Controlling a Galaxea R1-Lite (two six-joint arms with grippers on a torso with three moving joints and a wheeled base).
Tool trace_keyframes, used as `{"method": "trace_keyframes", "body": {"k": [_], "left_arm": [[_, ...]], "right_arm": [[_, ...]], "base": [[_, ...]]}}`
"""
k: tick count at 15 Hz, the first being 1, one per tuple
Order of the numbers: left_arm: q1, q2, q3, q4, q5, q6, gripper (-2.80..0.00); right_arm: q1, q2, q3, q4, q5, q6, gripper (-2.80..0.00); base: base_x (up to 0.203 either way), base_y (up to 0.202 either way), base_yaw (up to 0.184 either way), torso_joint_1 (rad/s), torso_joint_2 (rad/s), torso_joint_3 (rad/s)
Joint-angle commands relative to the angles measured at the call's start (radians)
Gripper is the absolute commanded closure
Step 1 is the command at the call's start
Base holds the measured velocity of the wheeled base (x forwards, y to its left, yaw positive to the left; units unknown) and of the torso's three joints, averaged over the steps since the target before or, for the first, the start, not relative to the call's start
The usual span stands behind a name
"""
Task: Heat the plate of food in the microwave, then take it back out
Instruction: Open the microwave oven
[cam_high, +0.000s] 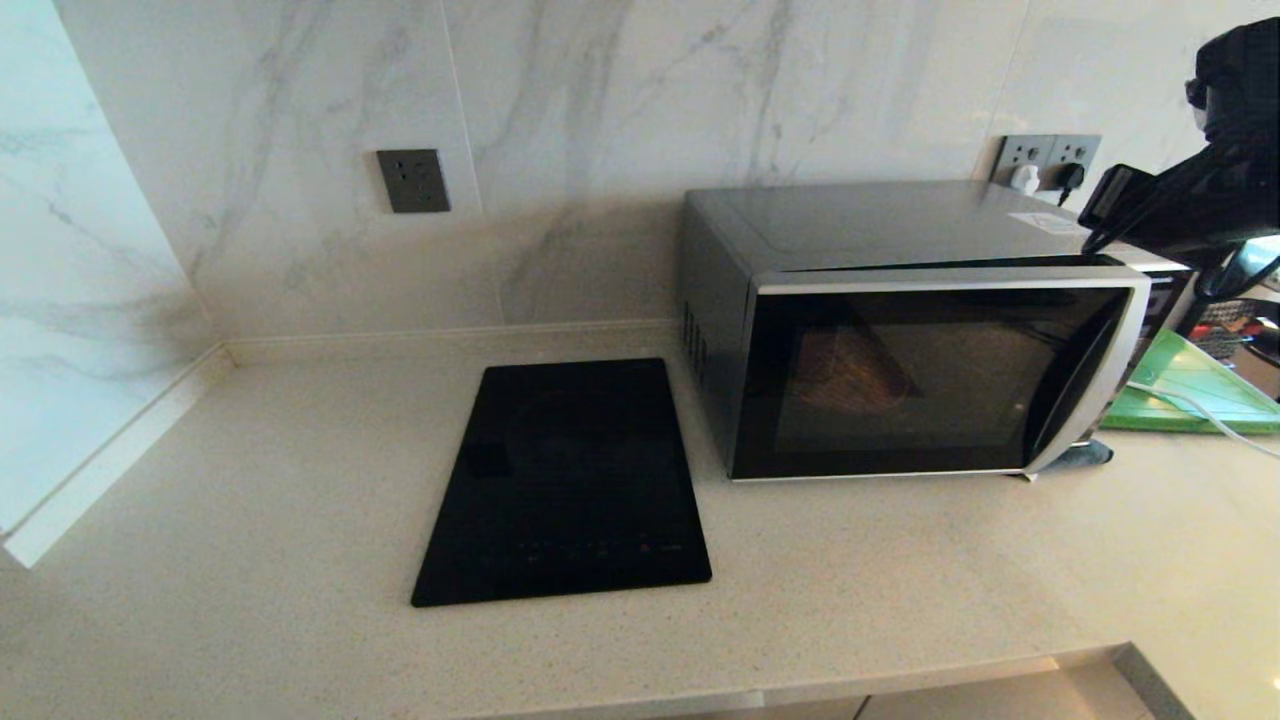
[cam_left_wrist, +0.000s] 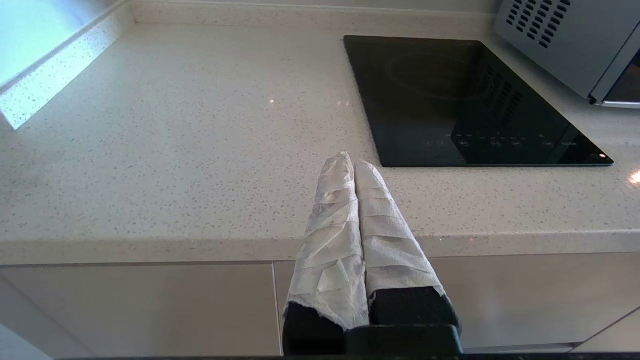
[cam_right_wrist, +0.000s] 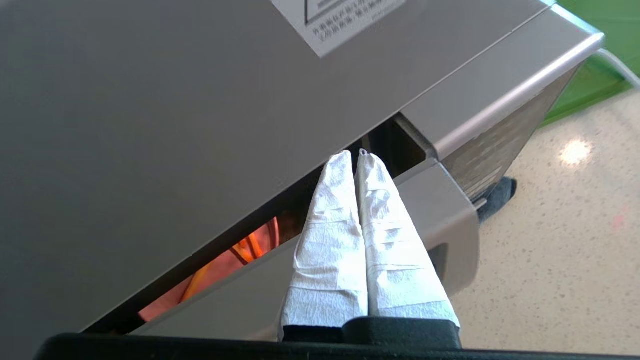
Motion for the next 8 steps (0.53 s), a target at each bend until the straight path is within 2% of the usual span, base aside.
{"method": "trace_keyframes", "body": {"k": [1,8], "left_arm": [[0.0,0.002,0.0,0.0,0.0,-0.001,0.0],[0.0,0.002,0.0,0.0,0.0,-0.001,0.0]], "right_arm": [[-0.001,0.024,-0.001,-0.01,-0.001,0.004,0.0],[-0.001,0.046,0.0,-0.03,-0.001,0.006,0.0]], "base": [[0.0,0.0,0.0,0.0,0.0,0.0],[0.0,0.0,0.0,0.0,0.0,0.0]]}}
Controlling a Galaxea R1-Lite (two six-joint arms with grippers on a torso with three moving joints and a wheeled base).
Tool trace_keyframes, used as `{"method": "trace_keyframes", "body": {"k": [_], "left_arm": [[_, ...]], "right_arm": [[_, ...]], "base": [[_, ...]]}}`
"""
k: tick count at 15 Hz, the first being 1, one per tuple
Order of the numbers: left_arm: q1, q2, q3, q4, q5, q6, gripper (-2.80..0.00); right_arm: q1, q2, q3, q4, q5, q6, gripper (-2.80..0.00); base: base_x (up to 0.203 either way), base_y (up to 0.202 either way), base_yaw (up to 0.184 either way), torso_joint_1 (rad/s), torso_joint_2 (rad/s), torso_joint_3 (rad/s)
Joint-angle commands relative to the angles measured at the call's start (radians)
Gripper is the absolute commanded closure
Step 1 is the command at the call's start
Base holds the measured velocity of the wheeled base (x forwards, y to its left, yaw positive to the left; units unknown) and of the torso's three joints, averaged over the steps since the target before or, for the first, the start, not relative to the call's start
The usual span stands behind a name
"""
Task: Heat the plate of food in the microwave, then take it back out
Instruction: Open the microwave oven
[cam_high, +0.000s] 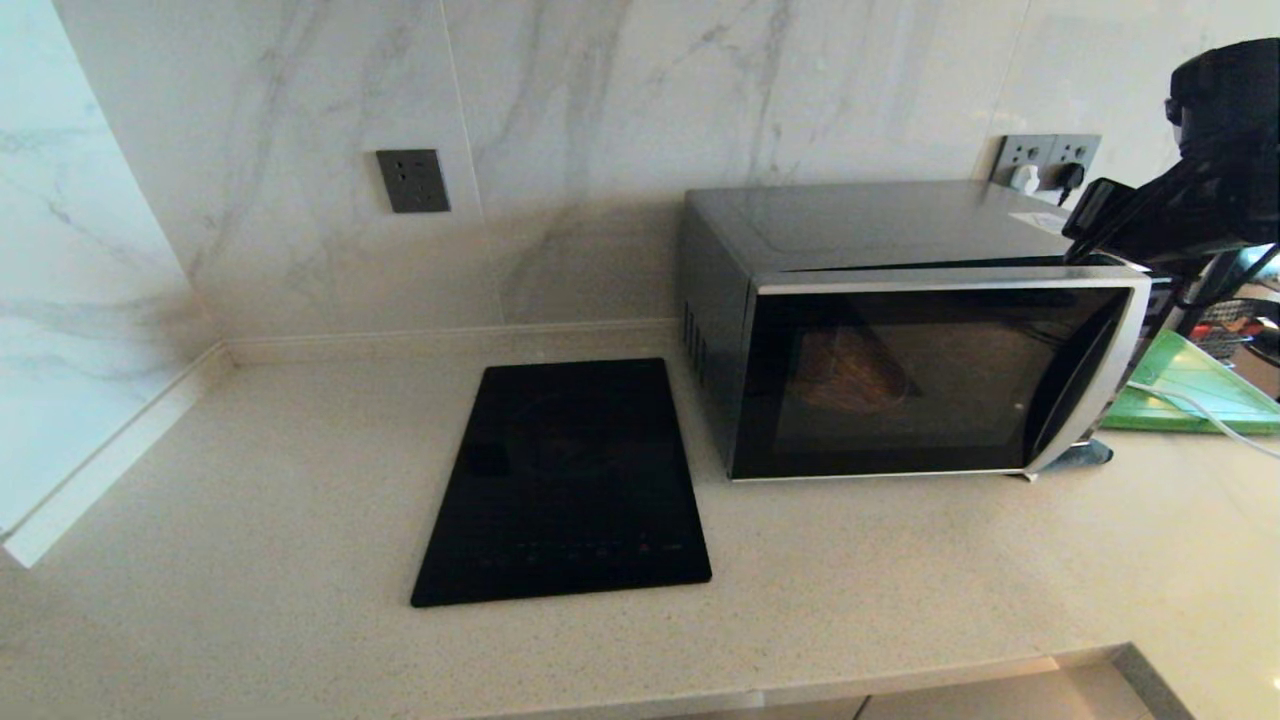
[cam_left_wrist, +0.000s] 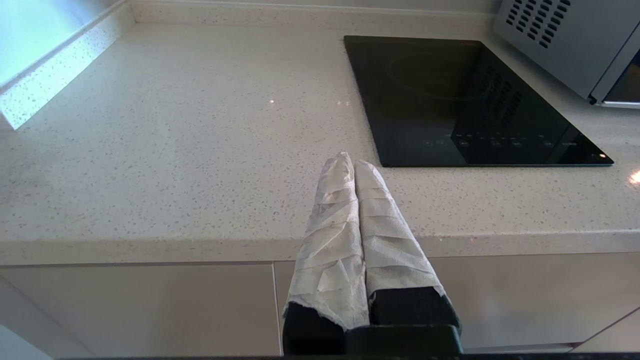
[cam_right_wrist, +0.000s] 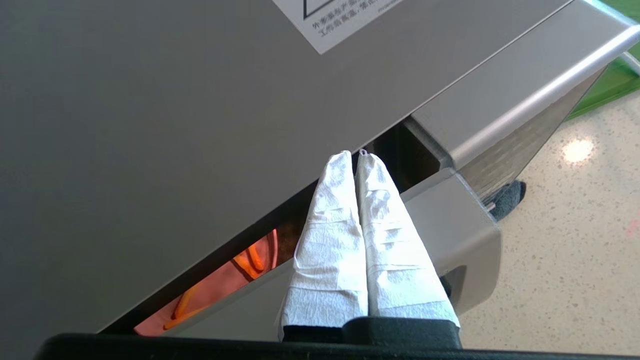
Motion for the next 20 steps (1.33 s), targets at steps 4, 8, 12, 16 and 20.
{"method": "trace_keyframes", "body": {"k": [4,8,12,16,20], "left_arm": [[0.0,0.002,0.0,0.0,0.001,-0.001,0.0],[0.0,0.002,0.0,0.0,0.001,-0.001,0.0],[0.0,0.002,0.0,0.0,0.001,-0.001,0.0],[0.0,0.002,0.0,0.0,0.001,-0.001,0.0],[0.0,0.002,0.0,0.0,0.001,-0.001,0.0]], "right_arm": [[0.0,0.008,0.002,0.008,-0.002,0.005,0.0],[0.0,-0.008,0.008,0.044,-0.002,0.01,0.0],[0.001,-0.063,0.063,0.095,-0.001,0.024,0.0],[0.002,-0.136,0.154,0.102,0.0,0.025,0.0],[0.005,-0.257,0.303,0.115,0.051,0.022,0.0]], "base": [[0.0,0.0,0.0,0.0,0.0,0.0],[0.0,0.0,0.0,0.0,0.0,0.0],[0.0,0.0,0.0,0.0,0.0,0.0],[0.0,0.0,0.0,0.0,0.0,0.0],[0.0,0.0,0.0,0.0,0.0,0.0]]}}
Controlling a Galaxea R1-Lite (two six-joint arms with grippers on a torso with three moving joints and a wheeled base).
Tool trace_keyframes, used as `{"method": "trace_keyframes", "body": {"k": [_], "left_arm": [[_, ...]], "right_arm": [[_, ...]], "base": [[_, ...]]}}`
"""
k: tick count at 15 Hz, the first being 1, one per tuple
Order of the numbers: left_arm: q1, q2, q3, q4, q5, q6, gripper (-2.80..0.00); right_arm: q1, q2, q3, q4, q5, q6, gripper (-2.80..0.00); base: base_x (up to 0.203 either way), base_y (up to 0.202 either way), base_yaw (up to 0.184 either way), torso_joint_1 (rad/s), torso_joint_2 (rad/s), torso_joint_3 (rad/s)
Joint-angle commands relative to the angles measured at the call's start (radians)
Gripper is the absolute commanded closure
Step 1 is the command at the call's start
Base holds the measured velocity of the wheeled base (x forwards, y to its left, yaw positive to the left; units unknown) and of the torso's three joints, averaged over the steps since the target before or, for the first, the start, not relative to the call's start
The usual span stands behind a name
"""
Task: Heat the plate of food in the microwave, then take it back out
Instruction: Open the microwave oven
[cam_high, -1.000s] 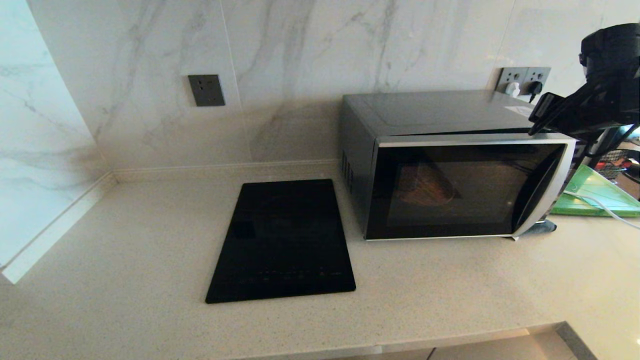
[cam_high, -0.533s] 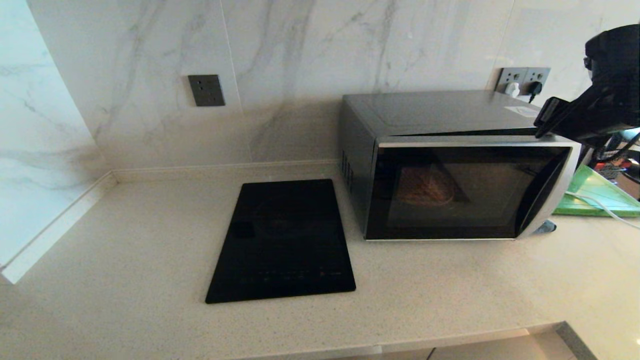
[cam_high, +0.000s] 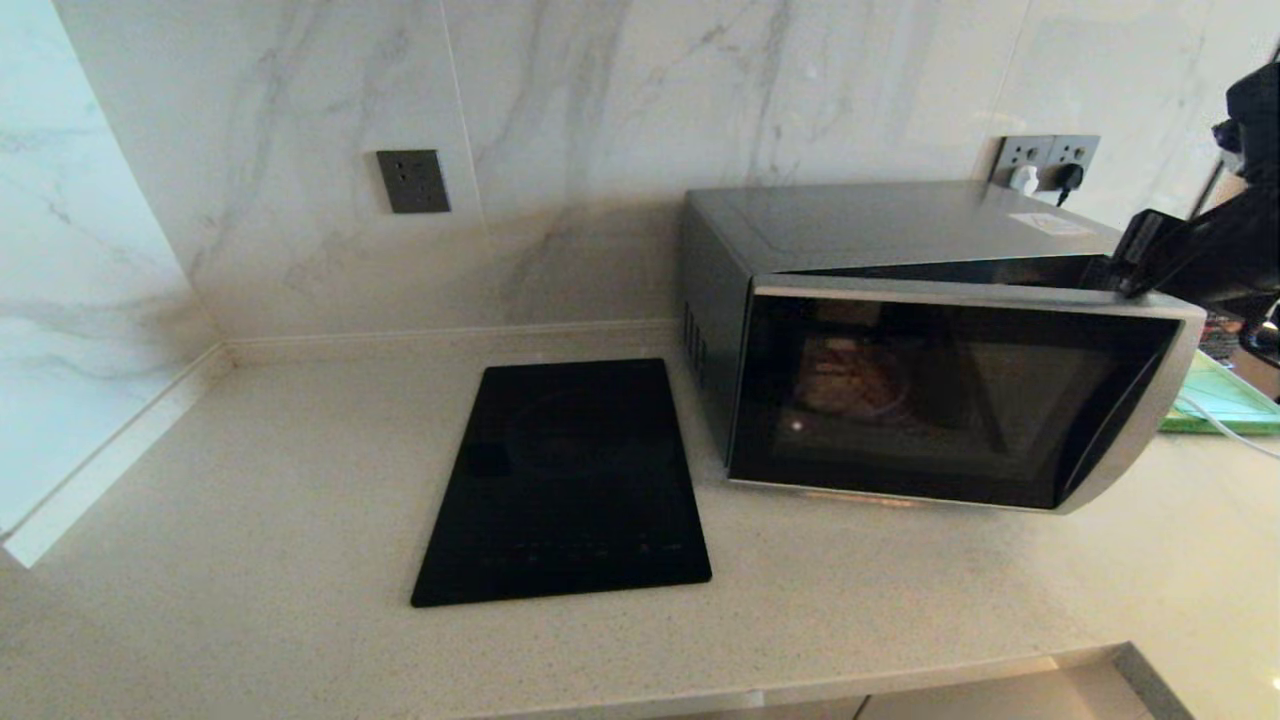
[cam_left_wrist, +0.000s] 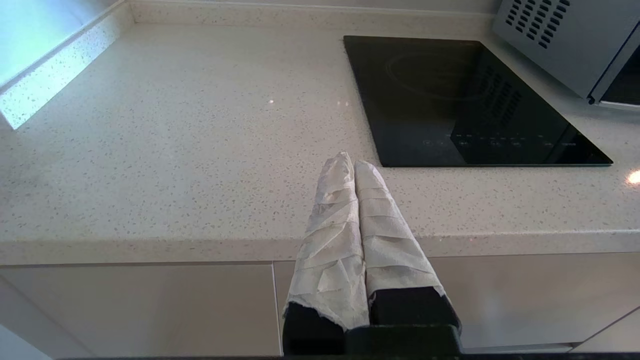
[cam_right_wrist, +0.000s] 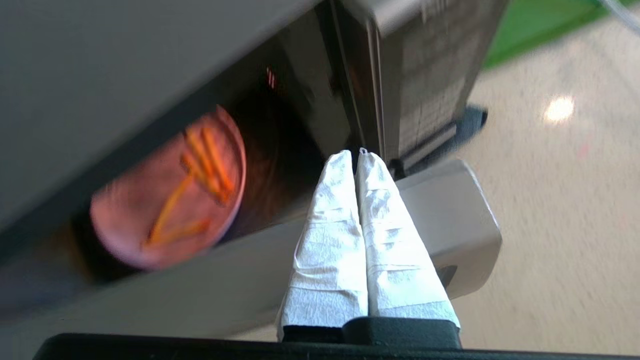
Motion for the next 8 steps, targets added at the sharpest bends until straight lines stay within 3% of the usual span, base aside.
{"method": "trace_keyframes", "body": {"k": [1,8], "left_arm": [[0.0,0.002,0.0,0.0,0.001,0.0,0.0],[0.0,0.002,0.0,0.0,0.001,0.0,0.0]], "right_arm": [[0.004,-0.107,0.095,0.008,0.032,-0.001,0.0],[0.015,-0.236,0.177,0.03,0.086,-0.022,0.0]], "base": [[0.0,0.0,0.0,0.0,0.0,0.0],[0.0,0.0,0.0,0.0,0.0,0.0]]}}
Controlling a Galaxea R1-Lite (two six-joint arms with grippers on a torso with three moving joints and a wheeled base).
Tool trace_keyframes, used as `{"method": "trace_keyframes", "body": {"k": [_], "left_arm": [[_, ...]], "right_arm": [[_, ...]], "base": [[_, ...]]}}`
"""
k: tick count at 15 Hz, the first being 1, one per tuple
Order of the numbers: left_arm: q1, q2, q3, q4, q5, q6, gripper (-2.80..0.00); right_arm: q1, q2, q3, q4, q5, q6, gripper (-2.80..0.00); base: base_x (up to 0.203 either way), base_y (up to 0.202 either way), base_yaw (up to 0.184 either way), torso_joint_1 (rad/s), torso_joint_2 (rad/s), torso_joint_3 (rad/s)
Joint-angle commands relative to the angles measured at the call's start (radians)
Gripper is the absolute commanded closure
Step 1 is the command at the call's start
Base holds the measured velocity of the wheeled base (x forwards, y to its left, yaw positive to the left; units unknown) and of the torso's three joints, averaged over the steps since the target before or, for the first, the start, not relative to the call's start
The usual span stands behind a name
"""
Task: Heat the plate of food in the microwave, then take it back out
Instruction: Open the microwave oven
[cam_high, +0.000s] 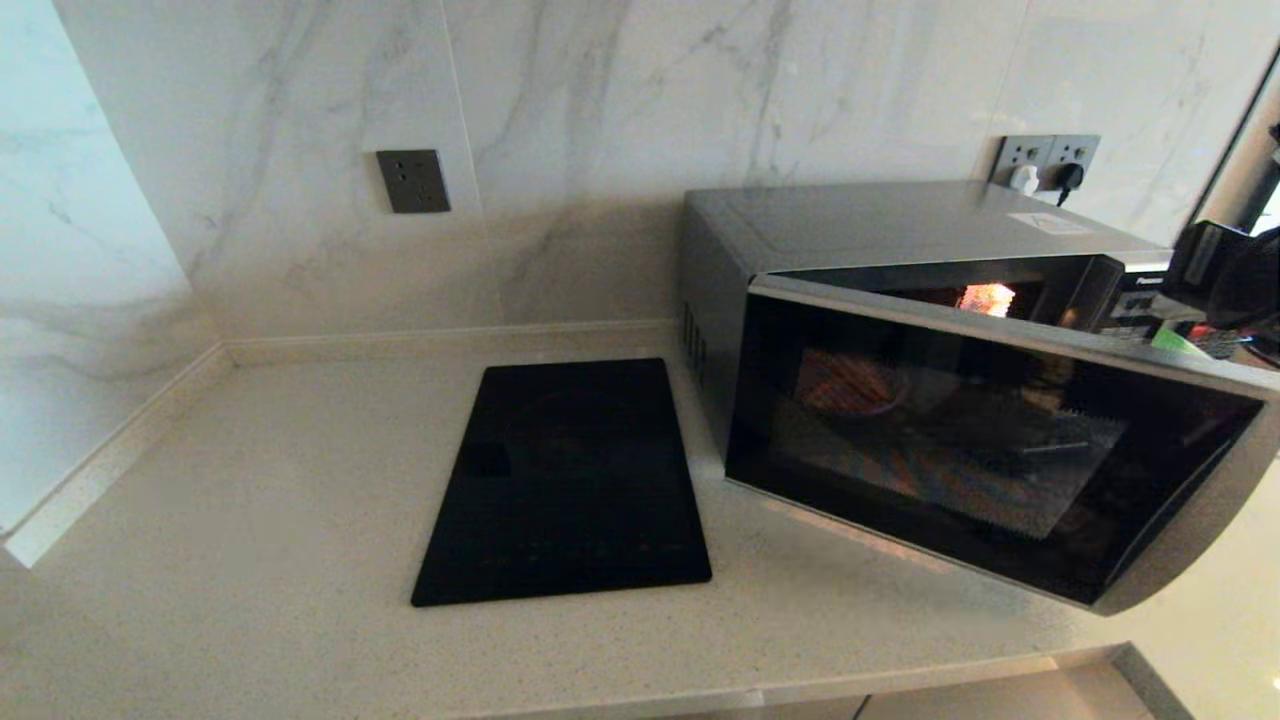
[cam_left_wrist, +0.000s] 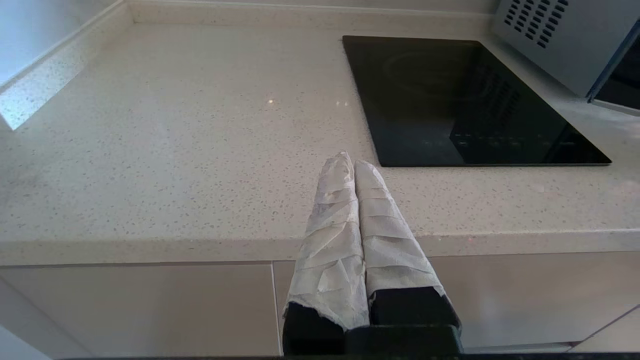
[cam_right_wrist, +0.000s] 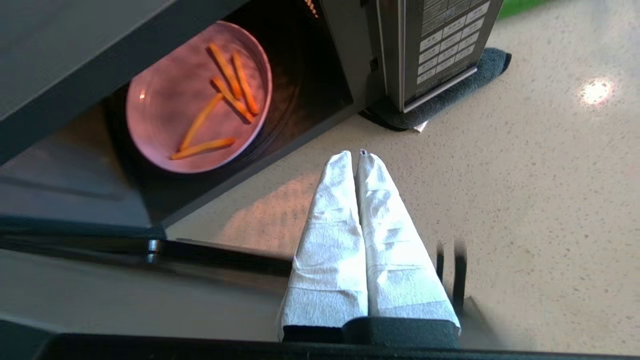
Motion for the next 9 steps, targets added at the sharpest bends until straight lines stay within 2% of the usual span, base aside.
{"method": "trace_keyframes", "body": {"k": [1,5,9], "left_arm": [[0.0,0.002,0.0,0.0,0.0,-0.002,0.0],[0.0,0.002,0.0,0.0,0.0,-0.001,0.0],[0.0,0.002,0.0,0.0,0.0,0.0,0.0]], "right_arm": [[0.005,-0.043,0.007,0.005,0.006,0.004,0.0],[0.016,-0.069,0.013,0.081,0.014,0.004,0.0],[0.134,-0.124,0.072,0.196,0.09,-0.011,0.0]], "base": [[0.0,0.0,0.0,0.0,0.0,0.0],[0.0,0.0,0.0,0.0,0.0,0.0],[0.0,0.0,0.0,0.0,0.0,0.0]]}}
